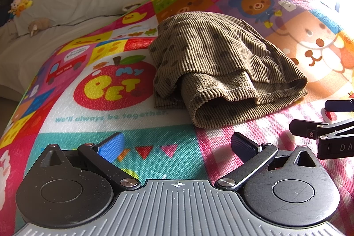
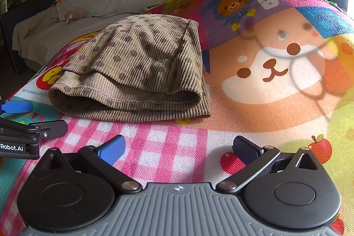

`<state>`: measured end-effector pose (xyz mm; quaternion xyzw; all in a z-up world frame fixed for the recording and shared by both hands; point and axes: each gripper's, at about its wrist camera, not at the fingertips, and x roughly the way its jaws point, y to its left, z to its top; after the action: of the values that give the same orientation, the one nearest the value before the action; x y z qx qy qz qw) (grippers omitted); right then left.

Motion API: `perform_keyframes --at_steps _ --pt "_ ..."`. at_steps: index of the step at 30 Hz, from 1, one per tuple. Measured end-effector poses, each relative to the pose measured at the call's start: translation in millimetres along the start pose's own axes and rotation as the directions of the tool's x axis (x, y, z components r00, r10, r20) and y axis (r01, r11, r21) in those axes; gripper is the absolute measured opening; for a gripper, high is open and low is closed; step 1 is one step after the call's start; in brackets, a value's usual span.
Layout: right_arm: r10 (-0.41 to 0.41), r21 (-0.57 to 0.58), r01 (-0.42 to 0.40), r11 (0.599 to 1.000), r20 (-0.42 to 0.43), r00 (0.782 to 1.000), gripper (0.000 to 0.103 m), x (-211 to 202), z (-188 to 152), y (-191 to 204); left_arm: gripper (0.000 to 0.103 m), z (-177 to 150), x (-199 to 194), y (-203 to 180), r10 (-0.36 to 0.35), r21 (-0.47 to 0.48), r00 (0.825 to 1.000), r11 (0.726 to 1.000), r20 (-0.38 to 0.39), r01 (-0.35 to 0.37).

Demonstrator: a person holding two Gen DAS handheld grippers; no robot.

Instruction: Fold clothes

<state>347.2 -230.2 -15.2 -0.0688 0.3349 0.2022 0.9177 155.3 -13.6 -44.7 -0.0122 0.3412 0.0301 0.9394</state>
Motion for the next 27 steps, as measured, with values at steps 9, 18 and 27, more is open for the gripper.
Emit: perform_keyframes --at_steps 9,18,27 --pt "0.003 0.001 -0.003 1.0 0.002 1.0 0.103 0.1 -0.5 -0.8 0.103 3.0 -0.7 1.7 -0.028 0.019 0.999 0.999 -0.037 0.028" --pt "0.003 0.0 -0.003 1.0 0.004 1.0 0.103 -0.4 -1.0 -1.2 0.103 0.0 -2.0 -0.3 -0.017 0.01 1.0 1.0 -0.013 0.017" --pt "0.002 -0.002 -0.002 1.0 0.003 1.0 0.103 -0.1 -1.1 -1.0 0.103 0.4 -1.6 -0.3 -0.016 0.014 1.0 1.0 -0.016 0.016"
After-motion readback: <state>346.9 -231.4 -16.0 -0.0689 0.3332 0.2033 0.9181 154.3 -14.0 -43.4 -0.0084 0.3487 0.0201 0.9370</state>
